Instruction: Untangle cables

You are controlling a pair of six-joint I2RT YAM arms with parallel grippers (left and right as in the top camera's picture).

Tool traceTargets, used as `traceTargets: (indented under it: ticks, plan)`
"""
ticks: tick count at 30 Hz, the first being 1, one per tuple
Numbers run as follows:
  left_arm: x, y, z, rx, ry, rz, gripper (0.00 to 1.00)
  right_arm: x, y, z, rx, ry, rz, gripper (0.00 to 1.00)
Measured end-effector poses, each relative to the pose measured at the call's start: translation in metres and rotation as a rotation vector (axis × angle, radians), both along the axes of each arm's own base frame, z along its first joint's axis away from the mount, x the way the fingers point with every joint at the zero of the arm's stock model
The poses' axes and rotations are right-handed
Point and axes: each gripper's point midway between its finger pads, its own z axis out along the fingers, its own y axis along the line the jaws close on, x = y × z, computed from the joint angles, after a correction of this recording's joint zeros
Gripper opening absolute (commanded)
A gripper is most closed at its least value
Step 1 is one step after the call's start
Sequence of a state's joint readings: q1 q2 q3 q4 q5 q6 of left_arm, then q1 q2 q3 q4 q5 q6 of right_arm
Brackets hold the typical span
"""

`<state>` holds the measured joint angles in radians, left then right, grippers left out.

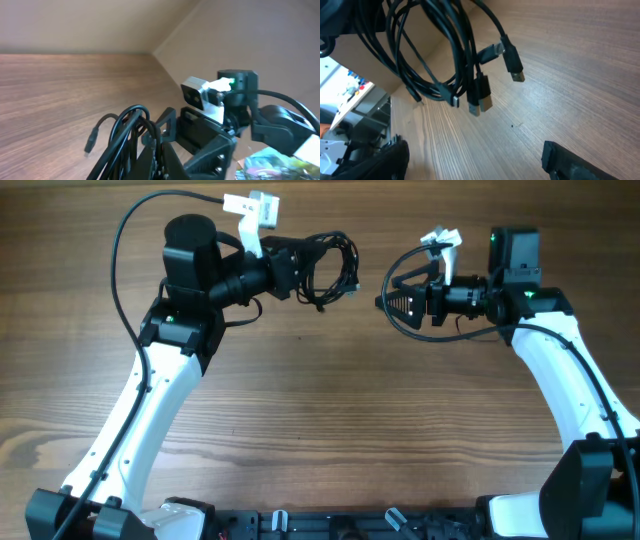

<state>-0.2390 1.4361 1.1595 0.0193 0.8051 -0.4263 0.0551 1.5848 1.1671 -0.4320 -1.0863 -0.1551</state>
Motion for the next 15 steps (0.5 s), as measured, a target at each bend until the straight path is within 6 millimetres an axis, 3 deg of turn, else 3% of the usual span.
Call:
traceTargets:
  ticks: [8,11,15]
  plan:
    - [-0.015,-0.009,0.006,-0.047,0.031,-0.094,0.04,0.016,0.002,0.019,0.036,-0.094,-0.016,0.63]
    - [-0.020,-0.016,0.006,-0.049,0.031,-0.120,0.04,0.021,0.003,0.027,0.056,-0.116,-0.025,0.50]
    - [-0.026,-0.023,0.006,-0.049,0.032,-0.142,0.04,0.017,0.018,0.030,0.071,-0.110,0.002,0.47]
